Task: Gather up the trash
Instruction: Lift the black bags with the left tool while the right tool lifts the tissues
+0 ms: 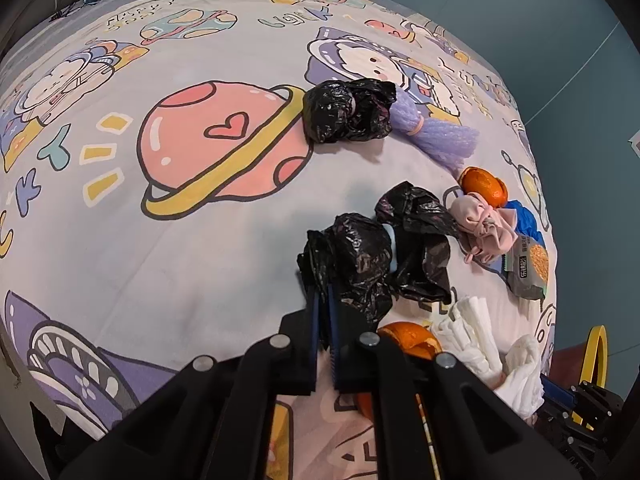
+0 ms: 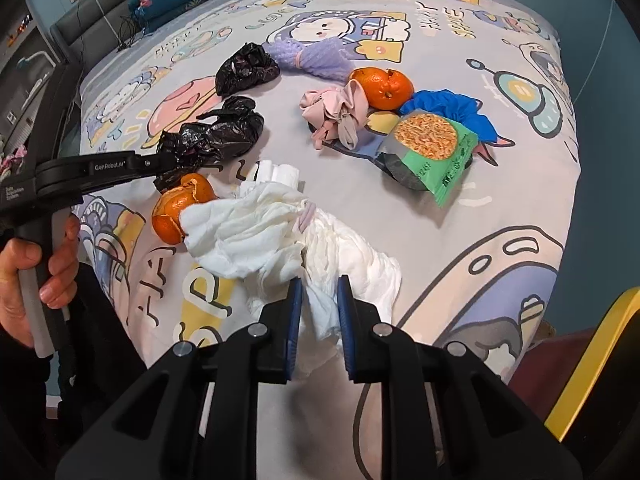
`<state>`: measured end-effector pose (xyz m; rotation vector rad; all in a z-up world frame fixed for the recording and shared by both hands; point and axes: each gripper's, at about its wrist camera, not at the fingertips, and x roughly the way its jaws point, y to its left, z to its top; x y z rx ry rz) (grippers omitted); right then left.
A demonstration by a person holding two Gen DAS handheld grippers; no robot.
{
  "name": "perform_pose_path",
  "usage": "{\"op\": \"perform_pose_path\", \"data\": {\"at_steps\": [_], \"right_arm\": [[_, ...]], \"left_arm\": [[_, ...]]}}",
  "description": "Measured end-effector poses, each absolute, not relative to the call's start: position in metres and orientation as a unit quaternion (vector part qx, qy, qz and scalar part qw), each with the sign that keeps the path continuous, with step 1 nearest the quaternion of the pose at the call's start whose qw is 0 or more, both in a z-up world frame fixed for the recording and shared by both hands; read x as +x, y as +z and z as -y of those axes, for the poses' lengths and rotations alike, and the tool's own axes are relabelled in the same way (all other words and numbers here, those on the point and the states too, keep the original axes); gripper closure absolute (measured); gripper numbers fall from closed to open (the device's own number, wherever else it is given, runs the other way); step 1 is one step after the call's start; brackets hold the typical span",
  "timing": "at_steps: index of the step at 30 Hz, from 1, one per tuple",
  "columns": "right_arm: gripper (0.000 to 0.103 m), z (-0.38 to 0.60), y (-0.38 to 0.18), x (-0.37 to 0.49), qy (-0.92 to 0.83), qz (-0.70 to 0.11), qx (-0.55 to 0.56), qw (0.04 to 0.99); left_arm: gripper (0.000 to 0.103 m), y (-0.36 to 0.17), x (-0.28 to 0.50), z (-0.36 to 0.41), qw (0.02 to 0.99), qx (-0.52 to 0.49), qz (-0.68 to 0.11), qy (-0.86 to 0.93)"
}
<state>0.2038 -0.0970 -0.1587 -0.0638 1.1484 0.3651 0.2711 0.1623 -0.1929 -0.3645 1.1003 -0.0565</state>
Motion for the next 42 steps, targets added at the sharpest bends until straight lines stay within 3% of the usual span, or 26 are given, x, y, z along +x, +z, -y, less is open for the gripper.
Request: {"op": "perform_pose_path", "data": {"at_steps": [7, 19, 21, 23, 34, 36, 38, 42], "right_arm": [[0.092, 0.11, -0.144, 0.201, 0.164, -0.521, -0.015, 0.837], [0.09, 0.104, -0.137, 0.194, 0.196, -0.516, -0.016, 0.834], [0.081, 0.095, -0.139, 0.191, 0.21, -0.517, -0.03, 0.829], [0.056, 0.089, -0.14, 0.188, 0.22, -0.516, -0.037, 0.827], [0.056, 0.056, -0.182, 0.197, 0.215, -0.559, -0.096, 0.795], [0.061, 0.05, -0.191, 0.199, 0.205, -0.563, -0.11, 0.793], [0.078, 0.049, -0.191, 0.199, 0.192, -0.557, -0.124, 0.799], [0.086, 0.059, -0.184, 0.201, 0.194, -0.557, -0.094, 0.802]], "left_arm": [[0.099, -0.185, 0.266, -0.164, 0.84, -0.176, -0.512, -0.026], [0.099, -0.183, 0.26, -0.161, 0.841, -0.17, -0.513, -0.029], [0.099, -0.183, 0.259, -0.161, 0.84, -0.173, -0.513, -0.03], [0.099, -0.182, 0.259, -0.161, 0.841, -0.174, -0.512, -0.031], [0.099, -0.178, 0.255, -0.162, 0.843, -0.183, -0.505, -0.038], [0.099, -0.176, 0.254, -0.162, 0.844, -0.183, -0.503, -0.04], [0.099, -0.175, 0.252, -0.162, 0.845, -0.179, -0.502, -0.04], [0.099, -0.173, 0.249, -0.163, 0.846, -0.179, -0.5, -0.042]]}}
